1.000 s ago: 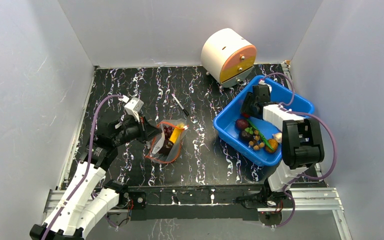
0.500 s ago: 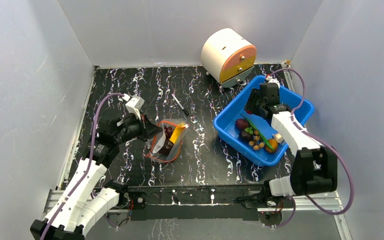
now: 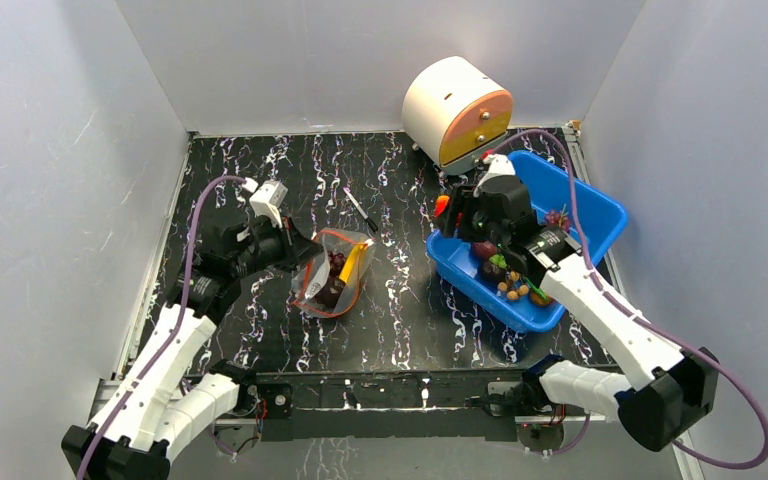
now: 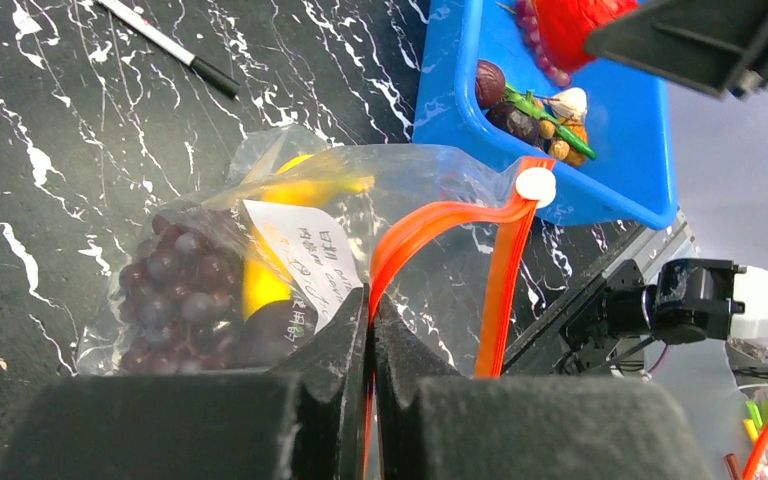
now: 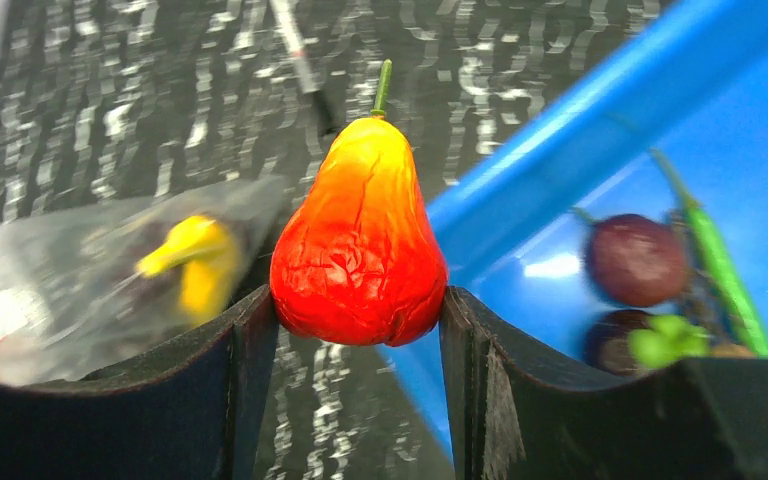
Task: Place the food in the zip-top bag and seal the zipper
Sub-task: Place the fake fruit in the zipper food storage bag.
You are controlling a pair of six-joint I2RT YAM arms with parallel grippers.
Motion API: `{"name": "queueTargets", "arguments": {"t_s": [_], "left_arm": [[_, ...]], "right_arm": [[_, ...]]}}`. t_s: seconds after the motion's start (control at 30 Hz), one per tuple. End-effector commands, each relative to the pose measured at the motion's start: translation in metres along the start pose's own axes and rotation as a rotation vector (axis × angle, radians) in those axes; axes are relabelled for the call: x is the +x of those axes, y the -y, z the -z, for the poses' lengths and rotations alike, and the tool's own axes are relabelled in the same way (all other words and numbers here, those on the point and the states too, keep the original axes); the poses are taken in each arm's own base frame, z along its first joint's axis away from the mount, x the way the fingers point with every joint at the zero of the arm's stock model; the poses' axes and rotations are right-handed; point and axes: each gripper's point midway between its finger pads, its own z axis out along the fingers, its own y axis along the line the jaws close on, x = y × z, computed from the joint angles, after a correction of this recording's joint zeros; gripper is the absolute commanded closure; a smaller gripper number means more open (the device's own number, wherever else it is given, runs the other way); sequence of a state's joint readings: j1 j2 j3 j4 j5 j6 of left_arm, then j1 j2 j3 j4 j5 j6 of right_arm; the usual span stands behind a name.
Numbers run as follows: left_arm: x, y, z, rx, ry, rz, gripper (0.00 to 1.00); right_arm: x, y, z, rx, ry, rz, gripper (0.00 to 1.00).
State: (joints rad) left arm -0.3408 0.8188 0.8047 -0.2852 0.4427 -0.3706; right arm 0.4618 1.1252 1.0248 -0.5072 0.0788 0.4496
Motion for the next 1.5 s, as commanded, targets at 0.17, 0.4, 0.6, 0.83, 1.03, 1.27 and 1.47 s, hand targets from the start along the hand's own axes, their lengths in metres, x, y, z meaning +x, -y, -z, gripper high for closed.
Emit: {"name": "queueTargets", "arguments": {"t_s": [0.17, 0.4, 0.6, 0.83, 1.03, 1.27, 1.47], "left_arm": [[-0.032, 0.009, 0.002, -0.016, 0.029, -0.026, 1.00], [-0.035, 0.012, 0.003, -0.010, 0.031, -0.007, 1.00], [-0.033, 0.019, 0.004, 0.027, 0.028, 0.016, 1.00], [-0.027, 0.018, 0.003, 0.027, 0.011, 0.031, 1.00], [-0.033, 0.023, 0.010, 0.016, 0.011, 0.059, 1.00], [-0.036, 0.035, 0.014, 0.059, 0.009, 0.090, 1.00], [-0.049, 0.058, 0.021, 0.153, 0.028, 0.110, 1.00]], "right_arm": [[-0.007, -0.133, 0.051, -0.321, 0.053, -0.011, 0.57], [0.013, -0.223, 0.085, -0.524, 0.054, 0.021, 0.56], [0.032, -0.266, 0.100, -0.579, 0.052, 0.037, 0.55], [0.052, -0.285, 0.100, -0.587, 0.048, 0.019, 0.54], [0.067, -0.253, 0.065, -0.357, 0.047, 0.047, 0.52], [0.051, -0.229, 0.054, -0.273, 0.123, 0.018, 0.52], [0.055, -0.212, 0.029, -0.192, 0.083, 0.036, 0.50]]}}
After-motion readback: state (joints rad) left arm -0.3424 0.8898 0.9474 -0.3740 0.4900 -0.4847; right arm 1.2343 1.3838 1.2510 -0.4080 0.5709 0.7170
